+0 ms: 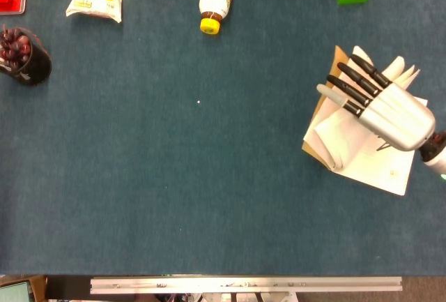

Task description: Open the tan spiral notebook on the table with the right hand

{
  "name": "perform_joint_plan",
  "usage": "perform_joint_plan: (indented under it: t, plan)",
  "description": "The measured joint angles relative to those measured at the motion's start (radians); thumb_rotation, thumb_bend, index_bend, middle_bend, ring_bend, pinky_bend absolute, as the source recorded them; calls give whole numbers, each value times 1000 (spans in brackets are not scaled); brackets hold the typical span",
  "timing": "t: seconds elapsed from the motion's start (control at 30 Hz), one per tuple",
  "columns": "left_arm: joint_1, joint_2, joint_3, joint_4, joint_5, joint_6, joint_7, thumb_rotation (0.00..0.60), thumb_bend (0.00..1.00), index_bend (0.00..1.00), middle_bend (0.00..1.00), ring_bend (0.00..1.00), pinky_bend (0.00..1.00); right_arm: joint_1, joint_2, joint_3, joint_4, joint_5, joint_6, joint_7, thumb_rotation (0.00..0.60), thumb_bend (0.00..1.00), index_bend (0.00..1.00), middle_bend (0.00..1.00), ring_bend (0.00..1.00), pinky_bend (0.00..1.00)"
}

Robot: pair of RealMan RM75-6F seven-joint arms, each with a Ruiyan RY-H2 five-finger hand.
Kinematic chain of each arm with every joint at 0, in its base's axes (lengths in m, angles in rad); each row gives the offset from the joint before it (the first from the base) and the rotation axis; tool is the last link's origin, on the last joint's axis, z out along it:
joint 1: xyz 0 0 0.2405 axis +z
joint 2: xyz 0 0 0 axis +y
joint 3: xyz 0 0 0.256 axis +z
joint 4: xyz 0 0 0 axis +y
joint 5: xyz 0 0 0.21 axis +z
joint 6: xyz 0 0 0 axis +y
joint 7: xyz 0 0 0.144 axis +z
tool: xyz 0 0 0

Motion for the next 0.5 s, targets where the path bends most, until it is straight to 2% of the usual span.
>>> perform_joint_plan:
  t: [0.5]
  plan:
    - [-1, 3, 0, 1, 1, -4, -11, 600, 241, 475, 303, 247, 379, 40, -155, 23, 162, 57, -51, 56, 600, 288, 0, 181, 20, 60]
